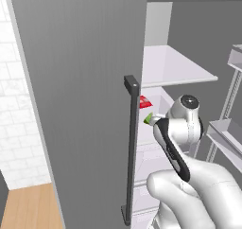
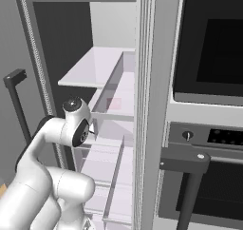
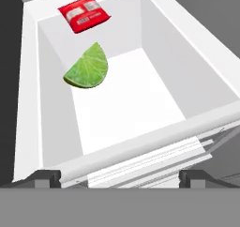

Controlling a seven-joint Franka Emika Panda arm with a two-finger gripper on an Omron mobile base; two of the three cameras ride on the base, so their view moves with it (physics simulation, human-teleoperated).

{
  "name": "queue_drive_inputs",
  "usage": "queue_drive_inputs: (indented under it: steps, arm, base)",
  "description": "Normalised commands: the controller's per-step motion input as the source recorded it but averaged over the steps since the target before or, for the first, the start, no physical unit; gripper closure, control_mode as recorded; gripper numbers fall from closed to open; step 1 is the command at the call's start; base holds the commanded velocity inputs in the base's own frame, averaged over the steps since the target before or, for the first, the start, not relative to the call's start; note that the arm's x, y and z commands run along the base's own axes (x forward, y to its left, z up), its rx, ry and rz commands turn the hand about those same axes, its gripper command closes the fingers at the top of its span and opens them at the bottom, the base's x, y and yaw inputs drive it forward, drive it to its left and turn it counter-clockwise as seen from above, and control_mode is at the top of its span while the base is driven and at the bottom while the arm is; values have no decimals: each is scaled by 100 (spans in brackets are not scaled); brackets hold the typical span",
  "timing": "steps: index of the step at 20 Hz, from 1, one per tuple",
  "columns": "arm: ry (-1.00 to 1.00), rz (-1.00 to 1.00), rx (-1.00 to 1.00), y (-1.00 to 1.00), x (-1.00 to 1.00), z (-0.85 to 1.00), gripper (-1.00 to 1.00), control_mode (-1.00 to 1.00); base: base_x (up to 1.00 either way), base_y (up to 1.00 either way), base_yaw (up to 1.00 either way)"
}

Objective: Grab a lemon wedge from the fridge and one ice cube from the ice bowl, and put them in the glass of lemonade.

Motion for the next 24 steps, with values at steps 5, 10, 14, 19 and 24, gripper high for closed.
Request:
queue_drive_inputs:
  steps: [5,10,14,19,24]
  arm:
    - [13,0,0,-2,50,-3,-100,-100]
    - [1,-1,0,0,54,-4,-100,-100]
    - [0,0,0,0,30,-2,-100,-100]
    - [0,0,0,0,20,-33,-100,-100]
    - [0,0,0,0,24,-34,-100,-100]
  base:
    - [0,0,0]
    - [0,0,0]
    - [0,0,0]
    - [0,0,0]
    - [0,0,0]
